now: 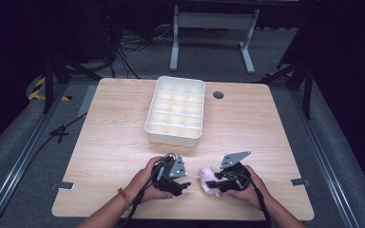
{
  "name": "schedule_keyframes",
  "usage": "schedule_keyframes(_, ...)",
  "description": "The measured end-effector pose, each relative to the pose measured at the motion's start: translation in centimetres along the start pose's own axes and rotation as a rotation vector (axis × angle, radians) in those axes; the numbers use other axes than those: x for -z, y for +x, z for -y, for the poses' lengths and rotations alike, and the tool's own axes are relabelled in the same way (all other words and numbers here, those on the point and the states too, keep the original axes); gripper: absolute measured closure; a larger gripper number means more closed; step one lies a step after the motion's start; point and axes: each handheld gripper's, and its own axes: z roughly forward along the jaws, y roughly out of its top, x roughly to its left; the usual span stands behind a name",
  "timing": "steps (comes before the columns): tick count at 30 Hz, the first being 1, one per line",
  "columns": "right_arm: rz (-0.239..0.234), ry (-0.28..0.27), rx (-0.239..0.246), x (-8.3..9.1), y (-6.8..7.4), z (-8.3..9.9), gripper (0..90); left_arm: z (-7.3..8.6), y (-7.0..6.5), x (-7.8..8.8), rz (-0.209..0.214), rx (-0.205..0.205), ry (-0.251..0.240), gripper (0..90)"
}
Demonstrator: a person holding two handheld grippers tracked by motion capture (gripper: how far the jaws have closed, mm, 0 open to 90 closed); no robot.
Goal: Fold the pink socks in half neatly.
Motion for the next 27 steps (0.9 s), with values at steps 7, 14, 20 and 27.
schedule_keyframes(7, 0.021, -0.029, 0.018, 1.2, -0.5, 0.1, 65.0, 3.8, 1.4, 1.8, -0.018, 0.065, 0.034, 19.8)
schedule_keyframes(14, 0.044, -0.036, 0.036, 2.1, -0.9, 0.2, 64.9, 6.5, 2.4, 2.6, -0.033, 0.106, 0.035, 18.5)
schedule_keyframes(20, 0.059, -0.062, 0.039, 2.7, -1.2, 0.2, 64.9, 7.6, 3.0, 2.3, -0.044, 0.156, 0.008, 18.4)
schedule_keyframes(27, 0.076, -0.1, 0.046, 3.8, -1.3, 0.1, 64.9, 8.4, 3.5, 1.9, -0.01, 0.222, -0.041, 15.4)
